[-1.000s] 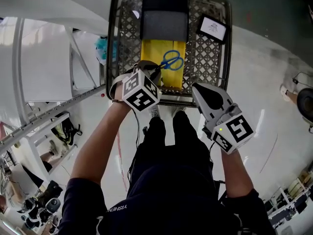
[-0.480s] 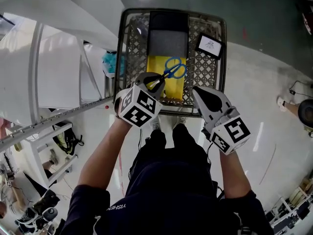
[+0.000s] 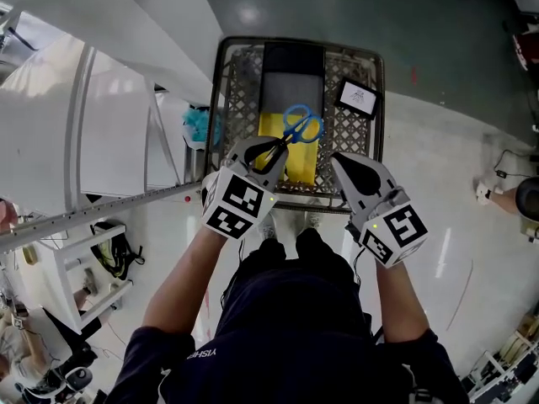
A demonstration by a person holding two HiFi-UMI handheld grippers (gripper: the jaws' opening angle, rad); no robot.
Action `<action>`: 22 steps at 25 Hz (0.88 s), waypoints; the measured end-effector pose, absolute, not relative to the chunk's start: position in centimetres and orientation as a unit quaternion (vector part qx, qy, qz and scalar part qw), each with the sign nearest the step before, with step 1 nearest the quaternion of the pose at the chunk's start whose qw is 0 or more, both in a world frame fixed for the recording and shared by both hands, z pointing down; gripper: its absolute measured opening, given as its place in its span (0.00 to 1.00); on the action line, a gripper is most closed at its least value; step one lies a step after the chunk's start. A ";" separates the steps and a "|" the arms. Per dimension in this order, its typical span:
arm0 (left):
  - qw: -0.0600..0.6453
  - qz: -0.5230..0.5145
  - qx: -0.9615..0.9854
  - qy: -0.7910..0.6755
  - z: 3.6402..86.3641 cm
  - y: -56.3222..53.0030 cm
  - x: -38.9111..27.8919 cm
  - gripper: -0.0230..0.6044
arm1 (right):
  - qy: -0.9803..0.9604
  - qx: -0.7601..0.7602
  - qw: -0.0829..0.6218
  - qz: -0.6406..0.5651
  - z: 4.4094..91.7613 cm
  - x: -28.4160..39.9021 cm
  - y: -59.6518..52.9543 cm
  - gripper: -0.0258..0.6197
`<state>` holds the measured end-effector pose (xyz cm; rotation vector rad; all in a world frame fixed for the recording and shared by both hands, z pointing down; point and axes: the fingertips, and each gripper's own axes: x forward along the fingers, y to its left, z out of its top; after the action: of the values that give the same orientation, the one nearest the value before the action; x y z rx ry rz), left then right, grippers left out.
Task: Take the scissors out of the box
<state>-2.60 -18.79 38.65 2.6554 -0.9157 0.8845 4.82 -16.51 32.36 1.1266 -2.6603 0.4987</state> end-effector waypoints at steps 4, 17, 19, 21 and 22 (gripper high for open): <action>0.093 0.266 0.903 -0.324 36.6 -19.1 -3.2 0.15 | -0.904 0.384 0.102 0.155 31.2 4.7 -16.3 0.07; 0.079 0.206 0.908 -0.356 32.2 -17.3 -4.1 0.15 | -0.910 0.387 0.092 0.122 28.4 4.1 -14.8 0.07; 0.081 0.198 0.908 -0.359 31.8 -17.2 -4.3 0.15 | -0.910 0.386 0.093 0.118 28.1 4.0 -14.7 0.07; 0.082 0.192 0.908 -0.364 31.6 -17.1 -4.5 0.15 | -0.911 0.386 0.093 0.115 27.9 3.9 -14.6 0.07; 0.082 0.190 0.907 -0.366 31.5 -17.0 -4.7 0.15 | -0.911 0.386 0.093 0.114 27.8 3.8 -14.5 0.07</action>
<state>-4.65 -17.00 31.51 2.7111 -1.0926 0.5679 3.79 -14.50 27.82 1.1460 -2.7032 0.3370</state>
